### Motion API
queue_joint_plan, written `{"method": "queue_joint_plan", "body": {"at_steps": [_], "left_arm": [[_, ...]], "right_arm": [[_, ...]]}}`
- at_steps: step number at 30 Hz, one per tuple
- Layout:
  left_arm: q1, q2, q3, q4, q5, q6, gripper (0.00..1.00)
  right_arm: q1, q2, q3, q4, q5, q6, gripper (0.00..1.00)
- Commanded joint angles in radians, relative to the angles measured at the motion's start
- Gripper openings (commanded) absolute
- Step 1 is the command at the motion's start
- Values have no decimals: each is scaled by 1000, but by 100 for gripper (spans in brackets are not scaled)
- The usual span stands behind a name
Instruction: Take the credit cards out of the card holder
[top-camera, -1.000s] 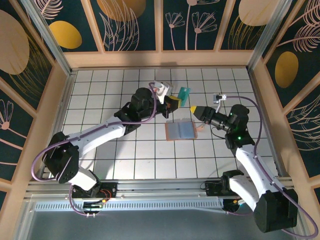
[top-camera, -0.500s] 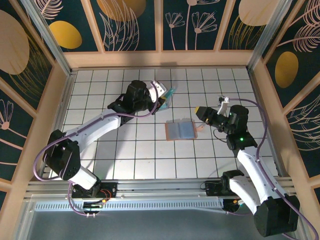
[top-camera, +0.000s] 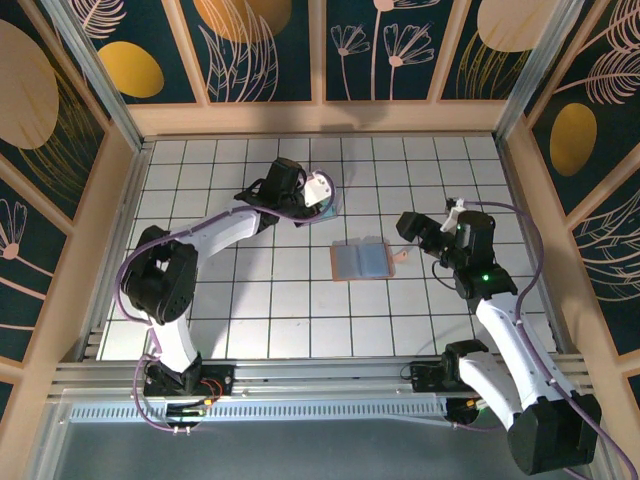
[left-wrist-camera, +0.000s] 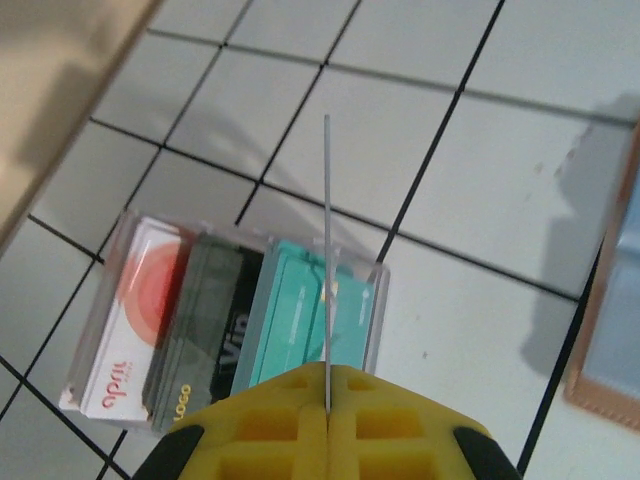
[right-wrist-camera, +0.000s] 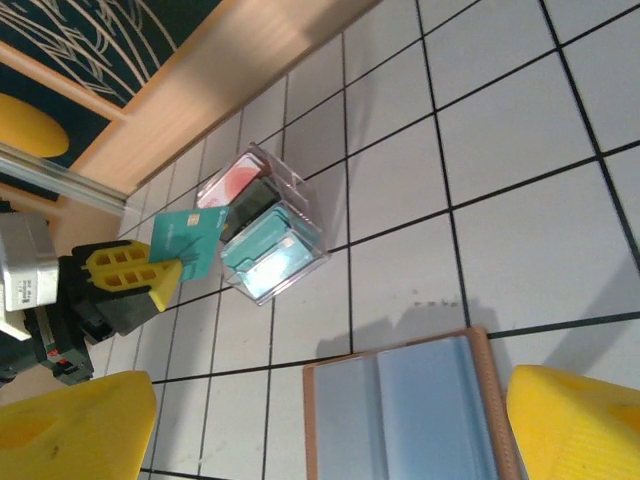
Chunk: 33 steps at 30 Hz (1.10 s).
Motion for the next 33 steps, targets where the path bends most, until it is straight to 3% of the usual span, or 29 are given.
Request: {"method": "queue_joint_plan", "body": {"at_steps": [1, 17, 27, 33], "left_arm": [[15, 31, 60, -48, -11, 100, 0], [82, 178, 189, -213, 50, 249, 0], [83, 241, 260, -312, 92, 286, 0], [83, 282, 320, -351, 59, 268, 0]], "right_arm": [[3, -4, 22, -21, 47, -11, 90], [3, 37, 34, -11, 57, -2, 90], [2, 38, 29, -1, 44, 6, 90], [3, 33, 18, 13, 27, 11, 90]]}}
